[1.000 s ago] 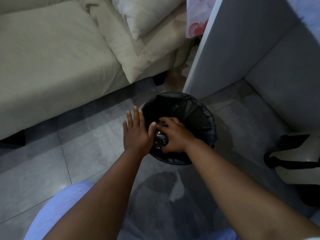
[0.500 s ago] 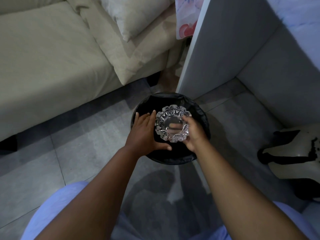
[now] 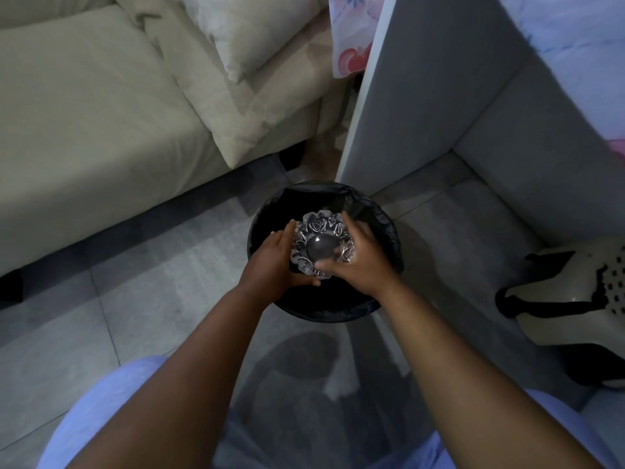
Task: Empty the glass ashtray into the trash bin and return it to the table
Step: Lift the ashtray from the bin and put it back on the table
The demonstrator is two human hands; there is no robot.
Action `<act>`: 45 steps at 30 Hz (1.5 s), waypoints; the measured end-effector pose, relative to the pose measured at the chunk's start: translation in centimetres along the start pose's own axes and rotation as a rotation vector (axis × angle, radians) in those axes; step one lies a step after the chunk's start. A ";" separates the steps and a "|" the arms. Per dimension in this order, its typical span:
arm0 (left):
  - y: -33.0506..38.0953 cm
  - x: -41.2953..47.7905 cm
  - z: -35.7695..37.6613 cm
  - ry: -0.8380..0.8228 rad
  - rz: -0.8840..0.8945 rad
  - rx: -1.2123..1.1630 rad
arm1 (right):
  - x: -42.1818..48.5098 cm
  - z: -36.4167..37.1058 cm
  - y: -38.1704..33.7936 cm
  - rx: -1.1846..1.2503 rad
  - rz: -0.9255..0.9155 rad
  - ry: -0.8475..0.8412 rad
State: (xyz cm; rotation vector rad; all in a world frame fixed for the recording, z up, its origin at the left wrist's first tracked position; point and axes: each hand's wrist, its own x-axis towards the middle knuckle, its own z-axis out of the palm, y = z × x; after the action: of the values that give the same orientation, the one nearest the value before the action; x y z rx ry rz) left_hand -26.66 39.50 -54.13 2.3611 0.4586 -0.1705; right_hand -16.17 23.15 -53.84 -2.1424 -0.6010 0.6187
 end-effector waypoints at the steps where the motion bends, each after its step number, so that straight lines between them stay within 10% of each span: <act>1: 0.0 0.0 -0.1 0.001 0.005 0.000 | -0.1 -0.3 0.0 -0.059 -0.018 -0.062; 24: 6.4 -4.2 -6.7 0.037 0.030 0.039 | -4.3 -4.2 -5.5 -0.230 -0.128 -0.029; 37: 30.7 -14.0 -26.9 -0.063 0.128 0.142 | -18.2 -24.5 -28.7 -0.159 -0.126 0.154; 45: 48.5 -13.0 -27.4 -0.114 0.443 0.211 | -27.2 -40.2 -30.5 -0.236 0.027 0.373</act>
State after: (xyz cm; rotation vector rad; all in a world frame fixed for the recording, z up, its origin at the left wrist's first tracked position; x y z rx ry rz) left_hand -20.80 21.38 -0.18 2.5761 -0.1491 -0.1505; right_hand -18.79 1.00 -0.99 -2.4091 -0.4564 0.1556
